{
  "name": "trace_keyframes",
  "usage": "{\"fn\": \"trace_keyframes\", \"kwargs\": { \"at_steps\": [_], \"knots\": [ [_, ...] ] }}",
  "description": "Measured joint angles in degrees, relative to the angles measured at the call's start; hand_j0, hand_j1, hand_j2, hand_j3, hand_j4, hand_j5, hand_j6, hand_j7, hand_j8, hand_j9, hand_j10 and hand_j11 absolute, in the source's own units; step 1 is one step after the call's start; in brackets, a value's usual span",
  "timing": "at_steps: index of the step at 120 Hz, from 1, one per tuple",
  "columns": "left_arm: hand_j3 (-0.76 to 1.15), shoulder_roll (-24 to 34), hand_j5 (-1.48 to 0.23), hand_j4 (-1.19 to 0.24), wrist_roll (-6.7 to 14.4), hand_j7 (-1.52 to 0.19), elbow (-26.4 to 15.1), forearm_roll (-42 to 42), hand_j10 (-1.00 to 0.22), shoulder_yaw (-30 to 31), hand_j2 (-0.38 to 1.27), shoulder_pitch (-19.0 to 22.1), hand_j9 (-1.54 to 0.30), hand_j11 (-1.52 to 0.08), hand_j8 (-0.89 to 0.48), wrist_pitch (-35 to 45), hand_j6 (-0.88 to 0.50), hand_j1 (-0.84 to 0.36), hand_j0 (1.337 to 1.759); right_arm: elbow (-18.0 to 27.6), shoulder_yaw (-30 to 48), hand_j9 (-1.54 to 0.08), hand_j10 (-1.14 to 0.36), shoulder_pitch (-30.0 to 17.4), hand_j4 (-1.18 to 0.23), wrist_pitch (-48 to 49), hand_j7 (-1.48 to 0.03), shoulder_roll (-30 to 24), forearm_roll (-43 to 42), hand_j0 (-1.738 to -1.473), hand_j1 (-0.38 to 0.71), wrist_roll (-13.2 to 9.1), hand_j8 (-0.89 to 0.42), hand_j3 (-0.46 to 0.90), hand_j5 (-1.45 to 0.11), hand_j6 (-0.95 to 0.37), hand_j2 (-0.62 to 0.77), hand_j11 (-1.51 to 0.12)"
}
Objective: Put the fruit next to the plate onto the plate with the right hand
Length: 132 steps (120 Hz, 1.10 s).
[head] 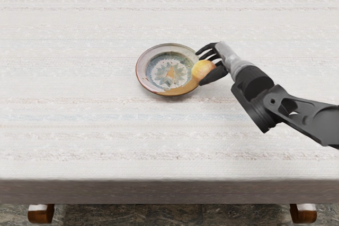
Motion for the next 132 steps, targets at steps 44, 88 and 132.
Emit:
{"fn": "trace_keyframes", "kwargs": {
  "at_steps": [44,88,132],
  "knots": [
    [0.0,0.0,-0.01,-0.01,0.0,-0.01,0.08,0.0,-0.01,0.06,0.0,0.09,-0.01,-0.01,-0.01,0.0,-0.01,0.34,1.658,-1.46,0.75,-0.66,-0.52,0.5,-0.5,-2.5,-0.66,5.1,0.07,-1.658,0.16,0.01,-0.39,0.0,-0.67,-0.5,0.21,-0.67],
    [0.0,0.0,-0.01,-0.01,0.0,-0.01,0.09,0.0,-0.01,0.03,0.0,0.0,-0.01,-0.01,-0.01,0.0,-0.01,0.34,1.658,-7.91,1.41,-0.66,-0.52,1.76,-0.5,-2.96,-0.66,11.0,0.05,-1.658,0.16,0.01,-0.38,0.0,-0.67,-0.49,0.19,-0.66],
    [0.0,0.0,-0.01,-0.01,0.0,-0.01,0.01,0.0,-0.01,0.08,0.0,0.09,-0.01,-0.01,-0.01,0.0,-0.01,0.34,1.658,-17.06,1.45,-0.65,-0.5,2.71,-0.49,-2.85,-0.65,17.61,0.1,-1.658,0.16,0.0,-0.37,0.0,-0.65,-0.48,0.16,-0.65]
  ]
}}
